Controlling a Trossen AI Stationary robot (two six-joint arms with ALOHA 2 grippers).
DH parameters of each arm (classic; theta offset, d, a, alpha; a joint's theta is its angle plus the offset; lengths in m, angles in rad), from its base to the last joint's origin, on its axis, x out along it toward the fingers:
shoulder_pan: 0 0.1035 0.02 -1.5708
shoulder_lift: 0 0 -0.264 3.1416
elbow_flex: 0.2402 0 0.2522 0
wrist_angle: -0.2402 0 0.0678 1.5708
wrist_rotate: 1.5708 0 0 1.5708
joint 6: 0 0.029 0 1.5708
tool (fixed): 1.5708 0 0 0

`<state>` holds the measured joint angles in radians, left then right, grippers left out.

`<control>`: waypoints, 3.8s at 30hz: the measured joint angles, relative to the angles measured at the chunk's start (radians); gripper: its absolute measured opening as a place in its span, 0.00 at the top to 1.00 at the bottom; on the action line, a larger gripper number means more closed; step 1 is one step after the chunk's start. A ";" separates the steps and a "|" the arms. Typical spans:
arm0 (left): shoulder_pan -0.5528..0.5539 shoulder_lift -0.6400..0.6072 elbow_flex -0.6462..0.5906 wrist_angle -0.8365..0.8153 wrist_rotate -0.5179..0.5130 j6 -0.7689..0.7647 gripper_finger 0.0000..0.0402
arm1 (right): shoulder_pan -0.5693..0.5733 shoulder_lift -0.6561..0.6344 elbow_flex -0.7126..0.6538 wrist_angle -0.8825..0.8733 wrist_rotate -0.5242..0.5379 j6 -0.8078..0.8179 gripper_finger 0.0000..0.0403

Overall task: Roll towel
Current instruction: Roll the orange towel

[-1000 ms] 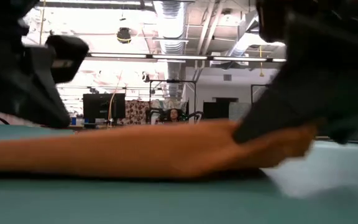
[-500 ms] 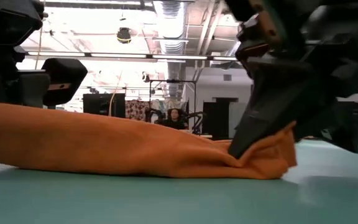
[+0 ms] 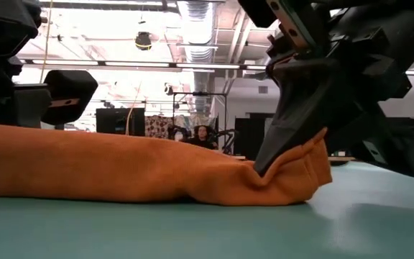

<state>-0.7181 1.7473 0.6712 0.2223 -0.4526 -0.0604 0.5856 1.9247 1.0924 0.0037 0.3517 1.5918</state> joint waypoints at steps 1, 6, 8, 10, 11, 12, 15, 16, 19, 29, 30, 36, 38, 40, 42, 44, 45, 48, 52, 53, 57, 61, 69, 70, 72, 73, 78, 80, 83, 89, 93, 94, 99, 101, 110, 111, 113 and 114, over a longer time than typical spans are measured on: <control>0.000 0.000 0.000 -0.012 0.000 -0.005 1.00 | -0.002 0.000 0.000 -0.001 -0.009 0.008 0.95; -0.018 -0.053 0.000 -0.064 0.018 -0.031 1.00 | -0.019 -0.001 0.000 -0.019 -0.063 0.100 0.95; -0.033 -0.088 -0.002 -0.086 0.026 -0.039 1.00 | -0.030 -0.001 0.000 -0.021 -0.098 0.124 0.95; -0.049 -0.131 -0.002 -0.096 0.027 -0.040 1.00 | -0.040 -0.001 0.000 -0.011 -0.127 0.143 0.95; -0.055 -0.151 -0.002 -0.104 0.019 -0.040 1.00 | -0.044 -0.001 0.000 -0.005 -0.149 0.144 0.95; -0.062 -0.168 -0.001 -0.117 0.000 -0.040 1.00 | -0.048 -0.002 0.000 -0.003 -0.171 0.146 0.95; -0.084 -0.217 -0.002 -0.185 -0.057 -0.034 1.00 | -0.059 -0.002 0.000 0.003 -0.200 0.147 0.95; -0.089 -0.235 -0.002 -0.201 -0.072 -0.032 1.00 | -0.059 -0.002 0.000 0.004 -0.201 0.147 0.95; -0.105 -0.284 -0.002 -0.271 -0.101 -0.046 1.00 | -0.059 -0.002 0.000 0.004 -0.201 0.139 0.95; -0.137 -0.315 -0.002 -0.227 -0.158 -0.024 1.00 | -0.064 -0.002 0.000 0.072 -0.217 0.102 0.95; -0.137 -0.315 -0.002 -0.213 -0.156 -0.013 1.00 | -0.065 -0.002 0.000 0.073 -0.219 0.101 0.95; -0.136 -0.315 -0.002 -0.203 -0.140 0.004 1.00 | -0.079 -0.002 0.000 0.091 -0.221 0.080 0.95; -0.136 -0.315 -0.002 -0.203 -0.130 0.004 1.00 | -0.085 -0.002 0.000 0.090 -0.229 0.075 0.95; -0.136 -0.315 -0.002 -0.203 -0.123 0.010 1.00 | -0.091 -0.002 0.000 0.090 -0.250 0.069 0.95; -0.136 -0.314 -0.002 -0.202 -0.114 0.017 1.00 | -0.099 -0.002 0.000 0.087 -0.267 0.056 0.95; -0.136 -0.314 -0.002 -0.200 -0.109 0.022 1.00 | -0.110 -0.002 0.000 0.087 -0.272 0.045 0.95; -0.136 -0.314 -0.002 -0.198 -0.107 0.022 1.00 | -0.116 -0.002 0.000 0.087 -0.275 0.037 0.95; -0.136 -0.314 -0.002 -0.198 -0.095 0.024 1.00 | -0.133 -0.002 0.000 0.086 -0.288 0.018 0.95; -0.136 -0.314 -0.002 -0.197 -0.086 0.045 1.00 | -0.153 -0.002 0.000 0.086 -0.314 -0.006 0.95; -0.136 -0.312 -0.002 -0.196 -0.084 0.054 1.00 | -0.157 -0.002 0.000 0.086 -0.323 -0.011 0.95; -0.126 -0.294 -0.001 -0.194 -0.083 0.092 1.00 | -0.164 -0.002 0.000 0.086 -0.329 -0.023 0.95; -0.111 -0.271 -0.001 -0.188 -0.103 0.106 1.00 | -0.162 -0.002 0.000 0.083 -0.328 -0.028 0.95; -0.074 -0.125 -0.001 -0.175 -0.117 0.120 1.00 | -0.161 -0.002 0.000 0.079 -0.328 -0.049 0.95; -0.072 -0.108 -0.001 -0.173 -0.131 0.107 1.00 | -0.160 -0.002 0.000 0.079 -0.328 -0.054 0.95; -0.072 -0.086 -0.001 -0.174 -0.139 0.074 1.00 | -0.159 -0.002 0.000 0.079 -0.326 -0.086 0.94; -0.072 -0.078 -0.001 -0.175 -0.139 0.058 1.00 | -0.157 -0.002 0.000 0.081 -0.325 -0.109 0.93; -0.075 -0.076 -0.001 -0.202 -0.119 -0.030 1.00 | -0.148 -0.002 0.000 0.114 -0.313 -0.236 0.85; -0.075 -0.076 -0.001 -0.203 -0.116 -0.045 1.00 | -0.148 -0.002 0.000 0.128 -0.300 -0.265 0.81; -0.075 -0.076 -0.001 -0.204 -0.110 -0.055 1.00 | -0.148 -0.002 0.001 0.142 -0.298 -0.284 0.75; -0.075 -0.076 -0.001 -0.204 -0.109 -0.074 1.00 | -0.145 -0.004 0.001 0.055 -0.267 -0.293 0.66; -0.075 -0.076 -0.001 -0.205 -0.101 -0.083 1.00 | -0.132 -0.044 0.000 0.003 -0.207 -0.330 0.64; -0.075 -0.076 -0.001 -0.205 -0.101 -0.085 1.00 | -0.125 -0.064 0.000 -0.006 -0.177 -0.347 0.64; -0.075 -0.076 -0.001 -0.205 -0.099 -0.108 1.00 | -0.057 -0.154 0.000 -0.020 0.065 -0.458 0.64; -0.075 -0.076 -0.001 -0.205 -0.101 -0.117 1.00 | 0.009 -0.173 0.000 -0.003 0.229 -0.585 0.65; -0.075 -0.076 -0.001 -0.199 -0.102 -0.143 1.00 | 0.129 0.009 0.001 0.397 0.446 -0.964 0.69; -0.075 -0.076 -0.001 -0.197 -0.103 -0.146 1.00 | 0.125 0.030 0.001 0.397 0.447 -0.946 0.70; -0.075 -0.076 -0.001 -0.181 -0.101 -0.152 1.00 | 0.116 0.071 0.000 0.387 0.438 -0.910 0.73; -0.075 -0.076 -0.001 -0.176 -0.098 -0.157 1.00 | 0.112 0.088 0.000 0.392 0.435 -0.899 0.74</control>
<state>-0.7933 1.6711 0.6701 0.0467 -0.5503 -0.2173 0.6980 2.0128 1.0924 0.3954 0.7864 0.6930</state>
